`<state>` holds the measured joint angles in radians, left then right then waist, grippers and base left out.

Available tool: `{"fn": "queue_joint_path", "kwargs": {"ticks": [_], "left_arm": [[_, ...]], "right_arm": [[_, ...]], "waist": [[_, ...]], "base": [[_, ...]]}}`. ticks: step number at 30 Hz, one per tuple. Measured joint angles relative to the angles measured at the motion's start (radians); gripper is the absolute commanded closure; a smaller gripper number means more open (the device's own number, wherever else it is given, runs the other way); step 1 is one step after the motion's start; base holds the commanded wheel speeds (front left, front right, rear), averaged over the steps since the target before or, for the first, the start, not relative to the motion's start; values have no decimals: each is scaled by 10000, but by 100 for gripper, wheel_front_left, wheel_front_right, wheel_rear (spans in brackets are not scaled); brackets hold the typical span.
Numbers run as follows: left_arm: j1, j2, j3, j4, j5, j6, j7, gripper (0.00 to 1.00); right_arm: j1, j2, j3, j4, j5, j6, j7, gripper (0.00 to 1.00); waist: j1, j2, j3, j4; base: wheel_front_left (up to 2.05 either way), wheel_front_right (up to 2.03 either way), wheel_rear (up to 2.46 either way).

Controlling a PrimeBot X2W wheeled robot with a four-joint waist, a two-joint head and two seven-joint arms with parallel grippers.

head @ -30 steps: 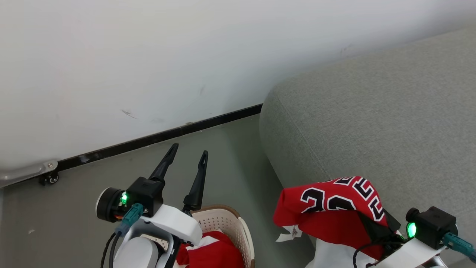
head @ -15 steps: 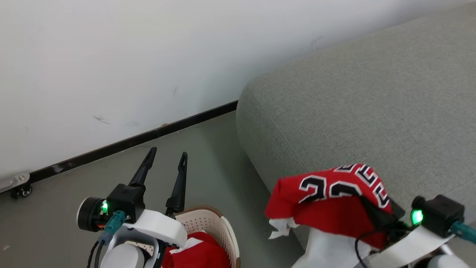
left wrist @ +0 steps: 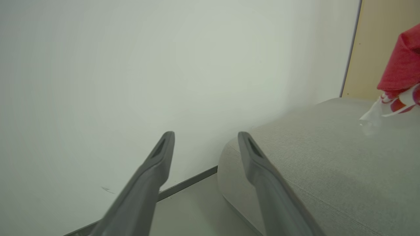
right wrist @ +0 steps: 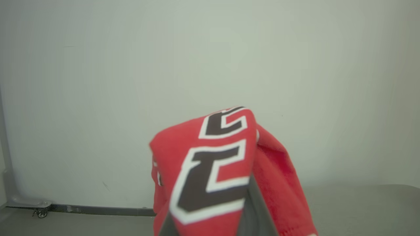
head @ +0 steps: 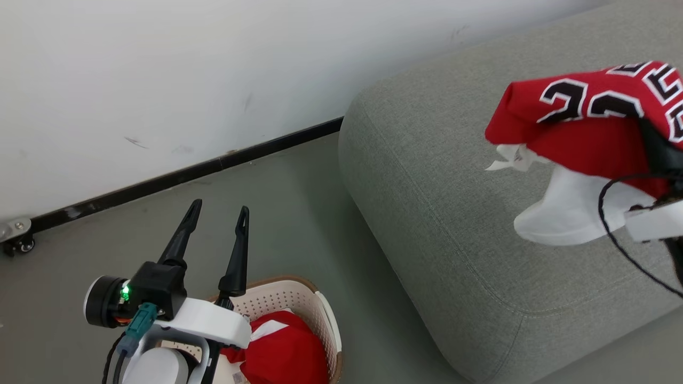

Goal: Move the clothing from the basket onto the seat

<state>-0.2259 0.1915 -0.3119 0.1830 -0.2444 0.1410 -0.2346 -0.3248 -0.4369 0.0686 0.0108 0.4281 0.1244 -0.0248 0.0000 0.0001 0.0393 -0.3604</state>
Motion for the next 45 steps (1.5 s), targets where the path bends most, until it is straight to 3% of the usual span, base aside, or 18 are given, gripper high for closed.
{"fn": "queue_joint_path", "kwargs": {"ticks": [12, 27, 36, 45], "left_arm": [[-31, 380, -69, -1164, 360, 88, 456, 0], [-452, 698, -345, -2660, 915, 173, 1210, 0], [-782, 928, -349, -3363, 1091, 171, 1563, 0], [-1090, 1131, -357, -3894, 1365, 159, 1902, 0]], "right_arm": [[-2566, -619, -924, 1421, 395, 0, 545, 100], [-4196, -1651, -1919, 3854, 265, 0, 970, 100], [-4832, -2176, -2291, 5091, -35, 0, 842, 100], [-5454, -2217, -2922, 6098, -497, 0, 2, 100]], "waist": [[1, 0, 897, 375], [0, 0, 2069, 1055], [0, 0, 2794, 1469], [0, 0, 3461, 1825]], "base": [[0, 0, 0], [0, 0, 0], [0, 0, 0], [0, 0, 0]]}}
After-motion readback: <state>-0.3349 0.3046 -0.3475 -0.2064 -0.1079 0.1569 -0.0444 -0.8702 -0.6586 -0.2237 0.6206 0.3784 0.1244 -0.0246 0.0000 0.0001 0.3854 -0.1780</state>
